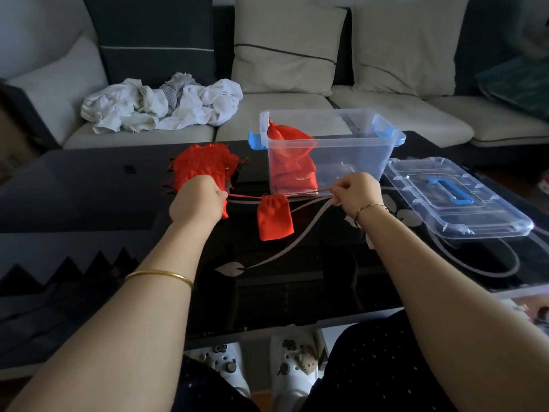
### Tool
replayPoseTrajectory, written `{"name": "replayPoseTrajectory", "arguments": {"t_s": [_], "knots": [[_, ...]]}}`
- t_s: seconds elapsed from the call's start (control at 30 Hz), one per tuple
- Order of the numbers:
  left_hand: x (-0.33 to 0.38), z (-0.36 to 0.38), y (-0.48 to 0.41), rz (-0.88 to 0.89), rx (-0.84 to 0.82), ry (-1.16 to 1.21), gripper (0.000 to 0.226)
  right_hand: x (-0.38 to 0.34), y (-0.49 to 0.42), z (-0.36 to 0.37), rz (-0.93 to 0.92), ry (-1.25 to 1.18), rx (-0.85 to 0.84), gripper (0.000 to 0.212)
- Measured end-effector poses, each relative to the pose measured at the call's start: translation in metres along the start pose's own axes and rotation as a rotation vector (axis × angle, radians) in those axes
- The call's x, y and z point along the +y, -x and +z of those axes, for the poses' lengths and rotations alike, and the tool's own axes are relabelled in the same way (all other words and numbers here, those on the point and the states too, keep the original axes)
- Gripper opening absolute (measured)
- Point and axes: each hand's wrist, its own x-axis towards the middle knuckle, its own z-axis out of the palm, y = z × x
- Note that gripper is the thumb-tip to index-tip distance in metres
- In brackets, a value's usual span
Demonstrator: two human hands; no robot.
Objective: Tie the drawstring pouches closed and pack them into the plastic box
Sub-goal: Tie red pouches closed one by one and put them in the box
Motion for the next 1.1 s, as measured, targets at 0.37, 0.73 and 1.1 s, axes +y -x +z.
{"name": "replayPoseTrajectory", "arguments": {"t_s": [0.37, 0.73, 1.1], "knots": [[0.004, -0.004, 0.000, -0.263, 0.021, 0.480, 0.040, 0.008, -0.005, 0.000, 0.646, -0.958, -0.179, 0.028], [0.051, -0.023, 0.014, -0.208, -0.366, 1.405, 0.039, -0.028, 0.010, -0.012, 0.287, -0.940, 0.000, 0.029], [0.067, -0.018, 0.027, 0.109, -0.438, 1.031, 0.016, -0.085, 0.036, -0.013, -0.209, -0.702, -0.157, 0.027]]}}
